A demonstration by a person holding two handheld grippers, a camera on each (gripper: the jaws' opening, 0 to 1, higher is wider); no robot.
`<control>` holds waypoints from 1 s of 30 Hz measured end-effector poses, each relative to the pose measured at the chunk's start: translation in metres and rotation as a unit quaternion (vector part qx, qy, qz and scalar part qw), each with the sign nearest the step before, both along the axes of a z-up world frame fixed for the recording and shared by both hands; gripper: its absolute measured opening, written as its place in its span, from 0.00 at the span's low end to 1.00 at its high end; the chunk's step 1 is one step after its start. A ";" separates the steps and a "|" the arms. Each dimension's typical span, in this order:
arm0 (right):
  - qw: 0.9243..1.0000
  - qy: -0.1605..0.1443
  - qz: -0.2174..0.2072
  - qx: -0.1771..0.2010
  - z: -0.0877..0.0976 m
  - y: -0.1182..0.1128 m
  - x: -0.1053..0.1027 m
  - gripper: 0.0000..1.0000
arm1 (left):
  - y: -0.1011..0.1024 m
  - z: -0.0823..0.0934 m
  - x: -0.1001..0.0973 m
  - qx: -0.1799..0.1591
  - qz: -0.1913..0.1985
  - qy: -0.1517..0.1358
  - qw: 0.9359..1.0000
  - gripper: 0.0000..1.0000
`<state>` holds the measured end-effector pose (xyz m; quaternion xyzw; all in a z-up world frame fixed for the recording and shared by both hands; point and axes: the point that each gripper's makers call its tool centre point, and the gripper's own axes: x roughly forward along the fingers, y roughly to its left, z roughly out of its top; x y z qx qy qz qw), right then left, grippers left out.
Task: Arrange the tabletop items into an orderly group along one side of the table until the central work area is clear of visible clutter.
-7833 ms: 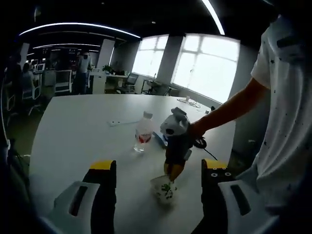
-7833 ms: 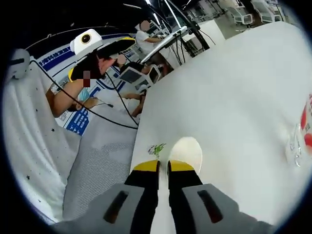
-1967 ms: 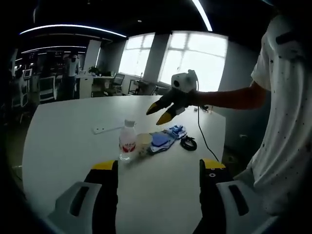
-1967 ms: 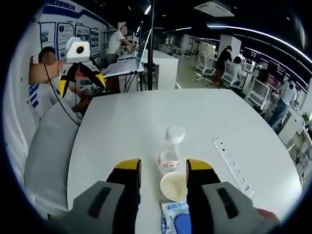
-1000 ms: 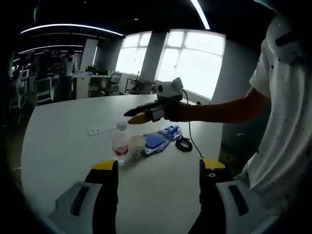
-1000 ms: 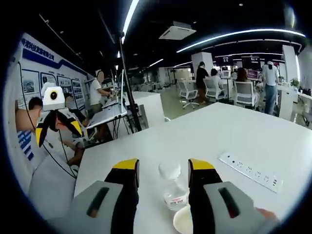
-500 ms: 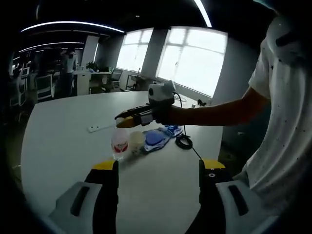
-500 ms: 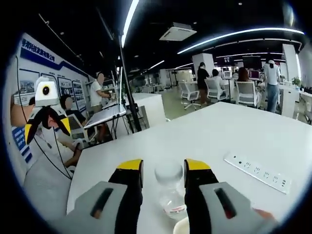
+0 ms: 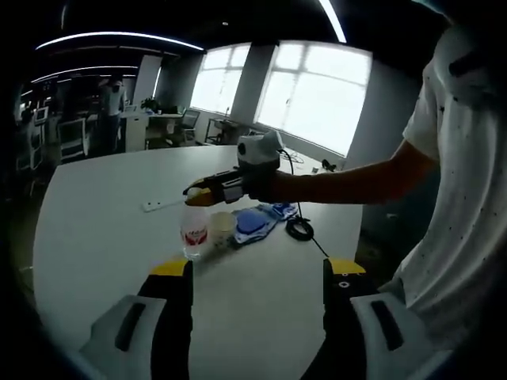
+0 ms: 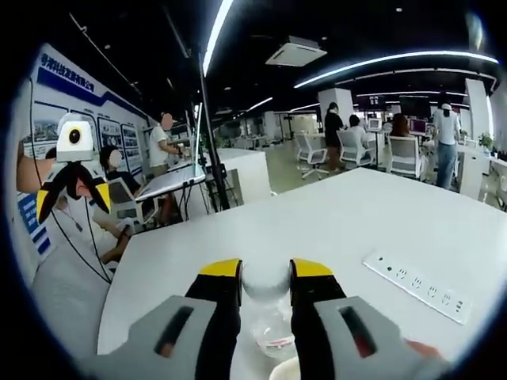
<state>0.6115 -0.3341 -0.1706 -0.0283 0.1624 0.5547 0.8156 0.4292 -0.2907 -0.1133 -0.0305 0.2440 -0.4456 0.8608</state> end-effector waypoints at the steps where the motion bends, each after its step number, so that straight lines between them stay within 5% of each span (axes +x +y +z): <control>1: 1.000 -0.004 0.003 -0.003 0.000 0.000 0.000 0.21 | 0.000 0.000 0.000 0.000 0.000 0.000 1.000 0.67; 30: 0.991 -0.002 0.129 -0.031 -0.002 0.002 -0.007 0.21 | 0.001 -0.005 0.002 0.001 0.004 0.007 1.000 0.67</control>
